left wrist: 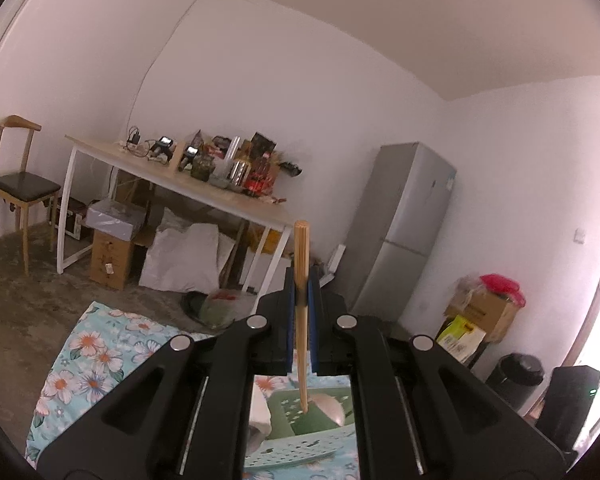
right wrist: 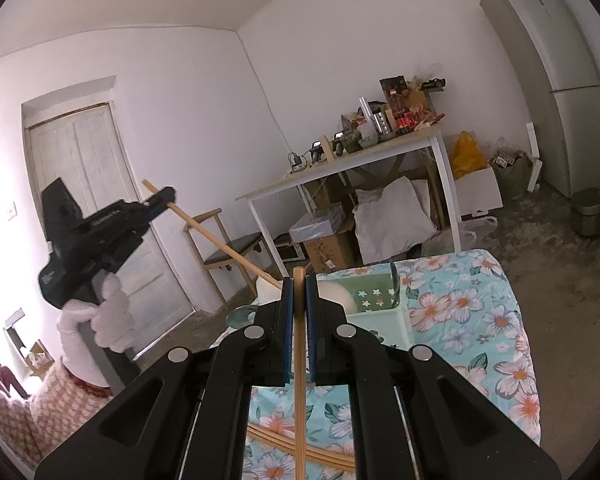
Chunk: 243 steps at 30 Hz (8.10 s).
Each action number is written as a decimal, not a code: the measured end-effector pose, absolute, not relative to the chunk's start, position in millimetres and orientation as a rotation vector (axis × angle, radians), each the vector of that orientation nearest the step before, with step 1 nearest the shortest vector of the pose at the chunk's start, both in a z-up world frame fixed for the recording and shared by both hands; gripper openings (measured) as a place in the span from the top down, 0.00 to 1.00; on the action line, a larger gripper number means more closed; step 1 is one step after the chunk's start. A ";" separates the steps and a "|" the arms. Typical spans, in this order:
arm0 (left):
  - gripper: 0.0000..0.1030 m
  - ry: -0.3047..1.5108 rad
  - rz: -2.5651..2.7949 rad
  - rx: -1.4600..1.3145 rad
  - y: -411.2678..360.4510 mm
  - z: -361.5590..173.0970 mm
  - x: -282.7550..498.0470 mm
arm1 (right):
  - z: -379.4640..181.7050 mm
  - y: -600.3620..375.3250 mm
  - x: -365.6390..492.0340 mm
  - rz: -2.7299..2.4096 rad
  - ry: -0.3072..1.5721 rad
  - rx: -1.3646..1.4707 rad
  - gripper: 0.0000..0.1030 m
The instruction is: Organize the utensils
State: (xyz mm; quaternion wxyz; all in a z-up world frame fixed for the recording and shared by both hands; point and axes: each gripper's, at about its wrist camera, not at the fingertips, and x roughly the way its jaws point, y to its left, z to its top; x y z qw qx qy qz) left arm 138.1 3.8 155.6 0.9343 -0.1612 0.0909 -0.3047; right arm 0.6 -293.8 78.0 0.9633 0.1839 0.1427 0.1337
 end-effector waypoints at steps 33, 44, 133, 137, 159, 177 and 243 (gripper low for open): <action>0.39 0.323 -0.415 -0.357 101.4 77.6 84.3 | 209.9 -234.5 91.2 0.514 0.009 0.127 0.94; 0.37 0.439 -0.336 -0.363 146.4 27.7 74.5 | 191.6 -197.0 144.3 0.451 0.020 -0.051 0.94; 0.77 1.113 -0.336 -1.058 63.2 -108.8 132.6 | -33.0 -282.6 21.2 0.352 0.638 0.579 0.93; 0.90 1.109 -0.330 -1.077 73.1 -113.8 129.6 | -30.8 -284.2 17.8 0.343 0.631 0.583 0.93; 0.94 0.325 -0.392 -0.387 81.1 63.5 51.8 | -19.1 -280.4 4.8 0.329 0.609 0.550 0.93; 0.94 0.423 -0.475 -0.204 31.5 51.0 67.5 | -18.0 -286.5 -1.7 0.315 0.596 0.559 0.93; 0.95 0.206 -0.573 -0.262 13.7 175.8 53.9 | 89.3 -297.7 -14.4 0.357 0.284 0.473 0.93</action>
